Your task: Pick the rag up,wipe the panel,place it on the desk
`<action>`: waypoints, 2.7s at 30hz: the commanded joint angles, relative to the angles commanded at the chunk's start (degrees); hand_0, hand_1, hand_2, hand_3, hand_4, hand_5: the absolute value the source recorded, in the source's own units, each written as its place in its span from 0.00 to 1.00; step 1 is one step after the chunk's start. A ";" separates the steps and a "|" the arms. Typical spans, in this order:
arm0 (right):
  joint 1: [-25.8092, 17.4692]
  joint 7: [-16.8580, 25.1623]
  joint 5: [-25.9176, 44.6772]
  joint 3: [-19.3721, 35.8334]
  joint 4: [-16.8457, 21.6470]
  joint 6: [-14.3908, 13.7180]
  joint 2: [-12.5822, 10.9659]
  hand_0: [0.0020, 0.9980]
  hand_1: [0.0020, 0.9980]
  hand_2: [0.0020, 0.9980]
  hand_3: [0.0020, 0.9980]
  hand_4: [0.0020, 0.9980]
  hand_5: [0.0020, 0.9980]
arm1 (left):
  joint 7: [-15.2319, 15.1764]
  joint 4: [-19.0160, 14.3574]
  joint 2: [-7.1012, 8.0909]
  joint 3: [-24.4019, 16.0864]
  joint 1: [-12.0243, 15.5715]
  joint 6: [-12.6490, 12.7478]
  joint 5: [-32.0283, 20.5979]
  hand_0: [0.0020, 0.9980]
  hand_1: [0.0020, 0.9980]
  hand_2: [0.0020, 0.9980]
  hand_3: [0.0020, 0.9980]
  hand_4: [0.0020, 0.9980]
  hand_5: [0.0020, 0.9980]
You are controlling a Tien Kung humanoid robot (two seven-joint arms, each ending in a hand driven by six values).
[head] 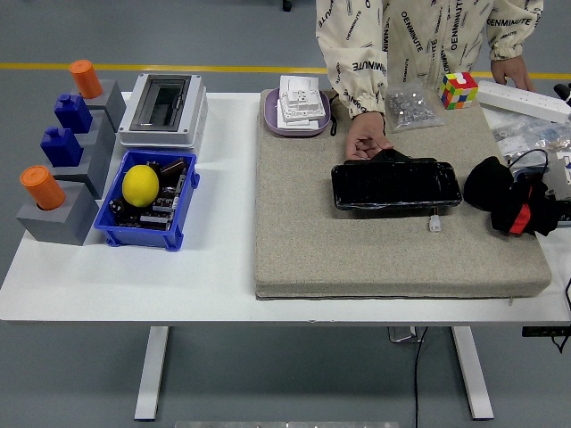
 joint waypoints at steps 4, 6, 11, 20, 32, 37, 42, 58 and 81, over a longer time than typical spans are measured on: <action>0.05 -0.11 -5.21 -0.31 0.19 -0.06 -0.01 0.63 0.60 0.67 0.58 1.00 0.56 | 0.01 0.00 -0.02 -0.05 0.00 0.01 0.02 0.64 0.69 0.73 0.56 0.59 0.47; 0.20 -0.15 -9.68 -0.87 0.26 -0.12 -0.12 0.63 0.60 0.67 0.58 1.00 0.56 | 0.00 0.00 -0.04 -0.07 -0.01 0.01 0.02 0.64 0.69 0.73 0.56 0.59 0.47; 0.65 -0.44 -21.23 -2.65 0.61 -0.12 -0.73 0.63 0.60 0.67 0.58 1.00 0.56 | -0.01 0.00 -0.02 -0.10 -0.03 0.02 0.06 0.64 0.69 0.73 0.56 0.59 0.47; 0.96 -1.14 -32.71 -5.89 0.82 0.36 -0.79 0.65 0.61 0.69 0.60 1.00 0.57 | -0.04 0.00 -0.08 -0.02 -0.13 0.02 -0.05 0.64 0.69 0.73 0.56 0.59 0.47; -0.33 -3.30 -34.78 -5.84 0.34 1.36 1.56 0.68 0.63 0.72 0.69 1.00 0.60 | 0.01 0.00 -0.15 -0.18 -0.06 0.04 0.00 0.64 0.69 0.73 0.56 0.59 0.47; -0.96 -3.52 -35.29 -5.37 0.33 1.48 2.55 0.70 0.63 0.73 0.72 1.00 0.60 | -0.06 0.00 -0.24 0.03 -0.16 0.02 -0.18 0.64 0.69 0.73 0.56 0.59 0.47; -1.22 -3.51 -35.45 -5.26 0.41 1.45 3.17 0.70 0.64 0.73 0.72 1.00 0.60 | 0.00 0.00 -0.31 0.04 -0.25 0.04 -0.18 0.64 0.69 0.73 0.57 0.59 0.47; -2.90 -3.19 -35.84 -5.71 4.56 1.01 2.59 0.70 0.63 0.73 0.73 1.00 0.63 | 0.10 0.00 -0.55 -0.16 -0.30 0.09 -0.16 0.64 0.69 0.73 0.56 0.59 0.47; -2.40 -2.36 -34.84 -3.19 -2.98 1.79 3.28 0.70 0.64 0.73 0.72 1.00 0.63 | -0.04 0.00 -1.00 0.22 -0.30 0.06 -0.75 0.64 0.69 0.73 0.56 0.59 0.47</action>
